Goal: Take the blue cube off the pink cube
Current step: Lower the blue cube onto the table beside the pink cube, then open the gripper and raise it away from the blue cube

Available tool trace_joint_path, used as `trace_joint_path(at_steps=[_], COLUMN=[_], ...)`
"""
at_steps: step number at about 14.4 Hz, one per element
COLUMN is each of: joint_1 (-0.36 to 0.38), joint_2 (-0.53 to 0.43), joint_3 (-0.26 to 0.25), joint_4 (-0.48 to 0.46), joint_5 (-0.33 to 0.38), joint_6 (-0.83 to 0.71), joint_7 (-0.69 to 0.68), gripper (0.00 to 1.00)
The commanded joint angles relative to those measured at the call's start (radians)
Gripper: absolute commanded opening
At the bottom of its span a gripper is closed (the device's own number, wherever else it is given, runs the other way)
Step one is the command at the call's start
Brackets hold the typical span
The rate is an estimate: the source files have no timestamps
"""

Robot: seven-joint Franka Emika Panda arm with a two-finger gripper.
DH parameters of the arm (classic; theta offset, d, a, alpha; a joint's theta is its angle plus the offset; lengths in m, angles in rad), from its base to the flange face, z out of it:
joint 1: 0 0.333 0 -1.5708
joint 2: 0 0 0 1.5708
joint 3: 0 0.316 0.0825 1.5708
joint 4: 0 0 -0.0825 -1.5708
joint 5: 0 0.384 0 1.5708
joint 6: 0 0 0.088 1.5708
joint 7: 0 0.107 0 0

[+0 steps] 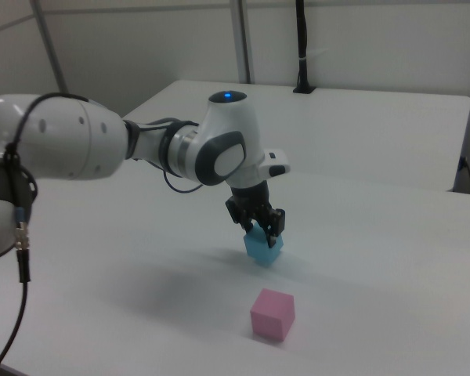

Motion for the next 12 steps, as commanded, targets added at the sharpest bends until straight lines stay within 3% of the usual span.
trace_joint_path(at_steps=[1,2,3,4,5,12], joint_1=[0.011,0.013,0.014,0.014,0.013,0.007], joint_2=[0.072,0.072,0.072,0.070,0.067,-0.040], joint_3=[0.001,0.001,0.001,0.001,0.001,0.002], joint_4=[0.078,0.078,0.078,0.077,0.072,0.072], joint_5=[-0.032,-0.032,-0.032,-0.030,-0.030,-0.012], joint_6=[-0.006,-0.006,-0.006,-0.006,-0.006,-0.099], joint_7=[-0.065,-0.067,-0.065,-0.062,-0.061,-0.041], gripper=[0.47,0.47,0.62,0.92,1.00,1.00])
